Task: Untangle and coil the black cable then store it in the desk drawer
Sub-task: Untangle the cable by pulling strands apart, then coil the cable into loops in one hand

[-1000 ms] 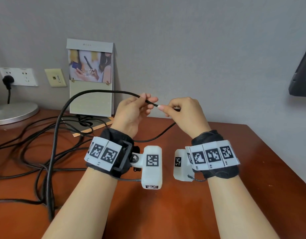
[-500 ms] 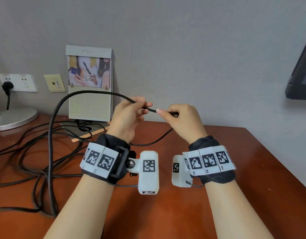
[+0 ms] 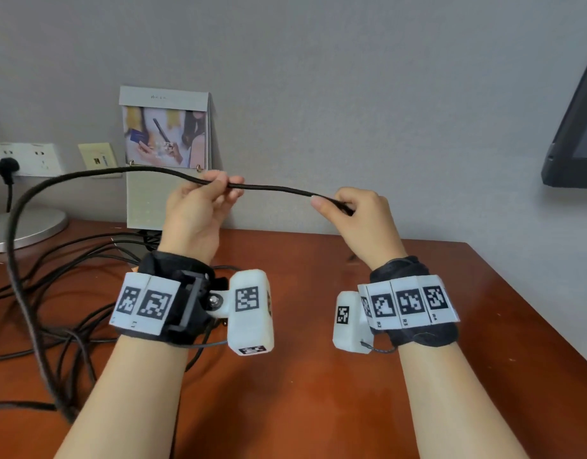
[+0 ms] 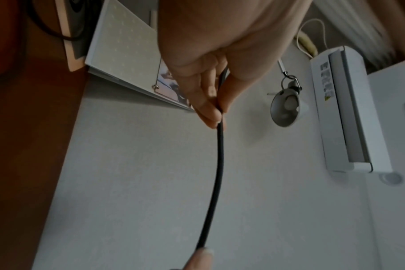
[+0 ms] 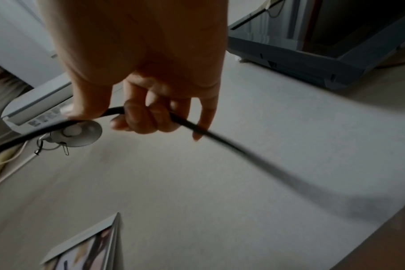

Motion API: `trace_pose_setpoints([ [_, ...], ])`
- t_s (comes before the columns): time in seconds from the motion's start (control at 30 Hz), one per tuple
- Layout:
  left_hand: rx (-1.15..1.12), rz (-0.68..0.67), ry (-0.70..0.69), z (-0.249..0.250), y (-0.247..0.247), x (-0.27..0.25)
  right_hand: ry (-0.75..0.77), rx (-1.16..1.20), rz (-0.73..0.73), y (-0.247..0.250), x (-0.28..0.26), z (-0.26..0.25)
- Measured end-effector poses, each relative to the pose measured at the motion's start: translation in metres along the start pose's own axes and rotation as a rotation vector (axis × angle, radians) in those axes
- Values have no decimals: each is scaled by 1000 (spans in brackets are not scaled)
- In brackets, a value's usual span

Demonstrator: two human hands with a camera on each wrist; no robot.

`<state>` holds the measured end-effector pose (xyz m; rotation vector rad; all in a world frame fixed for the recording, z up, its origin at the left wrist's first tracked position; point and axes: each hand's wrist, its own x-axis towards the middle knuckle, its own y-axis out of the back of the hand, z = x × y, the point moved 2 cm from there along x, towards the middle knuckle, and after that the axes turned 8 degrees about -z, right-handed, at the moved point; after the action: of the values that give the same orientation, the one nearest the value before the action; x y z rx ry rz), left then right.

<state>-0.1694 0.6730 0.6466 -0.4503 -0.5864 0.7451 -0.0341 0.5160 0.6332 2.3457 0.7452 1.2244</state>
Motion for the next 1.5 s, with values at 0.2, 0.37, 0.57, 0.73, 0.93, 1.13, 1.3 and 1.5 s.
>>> trace_pose_setpoints([
  [0.2,-6,-4,69,-7,1,-1,-7,-54,8,0,1,1],
  [0.37,76,-167,157,-24,-19,-8,-31,-11,-52,-9,-1,-4],
  [0.57,29,-41,37,-17,-10,-4,-42,-4,-12,-6,0,-1],
  [0.73,-21,74,-20,-4,4,-2,-90,-26,3,-2,0,5],
  [0.93,424,-140,271,-15,4,-7,-99,24,78,3,2,10],
  [1.13,576,-166,-119,-7,-21,-16,-86,135,41,2,3,6],
  [1.3,1107,-292,-235,-20,-12,-8,-35,230,-50,0,4,-6],
  [1.5,975,-184,-299,-17,-8,-7,-69,314,-41,4,3,-1],
])
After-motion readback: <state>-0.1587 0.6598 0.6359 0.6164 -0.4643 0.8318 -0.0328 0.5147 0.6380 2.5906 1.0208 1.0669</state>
